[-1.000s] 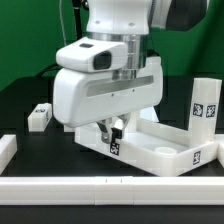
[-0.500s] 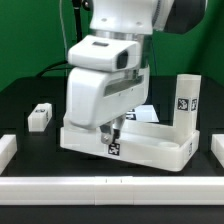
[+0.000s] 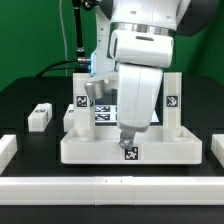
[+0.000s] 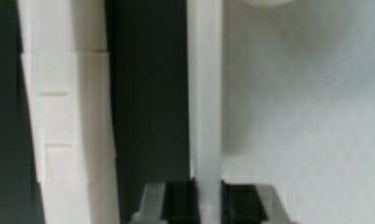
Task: Assemble desk
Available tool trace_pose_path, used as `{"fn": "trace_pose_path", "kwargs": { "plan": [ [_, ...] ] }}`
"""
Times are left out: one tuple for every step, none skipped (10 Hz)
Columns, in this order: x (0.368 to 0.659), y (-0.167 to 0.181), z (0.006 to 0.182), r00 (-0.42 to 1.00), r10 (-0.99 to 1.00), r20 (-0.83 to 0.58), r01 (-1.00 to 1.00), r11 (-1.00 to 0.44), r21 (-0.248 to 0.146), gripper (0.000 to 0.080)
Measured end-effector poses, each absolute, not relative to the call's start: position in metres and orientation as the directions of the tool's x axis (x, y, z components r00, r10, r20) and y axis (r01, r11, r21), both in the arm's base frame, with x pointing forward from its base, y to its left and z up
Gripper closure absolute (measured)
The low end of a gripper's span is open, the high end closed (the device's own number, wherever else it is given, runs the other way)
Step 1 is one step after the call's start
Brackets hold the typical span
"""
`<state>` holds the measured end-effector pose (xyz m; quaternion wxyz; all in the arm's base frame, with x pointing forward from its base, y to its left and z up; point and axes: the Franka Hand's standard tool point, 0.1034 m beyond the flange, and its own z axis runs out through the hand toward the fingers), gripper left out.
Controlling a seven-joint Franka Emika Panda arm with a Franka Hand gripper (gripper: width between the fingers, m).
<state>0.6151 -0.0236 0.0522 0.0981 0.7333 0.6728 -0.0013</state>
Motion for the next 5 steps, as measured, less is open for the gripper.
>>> {"fn": "trace_pose_path", "kwargs": {
  "plan": [
    [0.615,-0.024,0.052,0.095,0.986,-0.134,0.987,-0.076,0.142,0.0742],
    [0.615,-0.024,0.052,0.096,0.986,-0.134,0.987,-0.077,0.142,0.0742],
    [0.615,-0.024,0.052,0.097,0.986,-0.134,0.987,-0.078,0.142,0.0742],
    [0.618,-0.021,0.053,0.109,0.985,-0.131,0.986,-0.09,0.142,0.0742],
    [0.629,-0.011,0.056,0.112,0.986,-0.124,0.984,-0.093,0.154,0.0742]
  ]
}}
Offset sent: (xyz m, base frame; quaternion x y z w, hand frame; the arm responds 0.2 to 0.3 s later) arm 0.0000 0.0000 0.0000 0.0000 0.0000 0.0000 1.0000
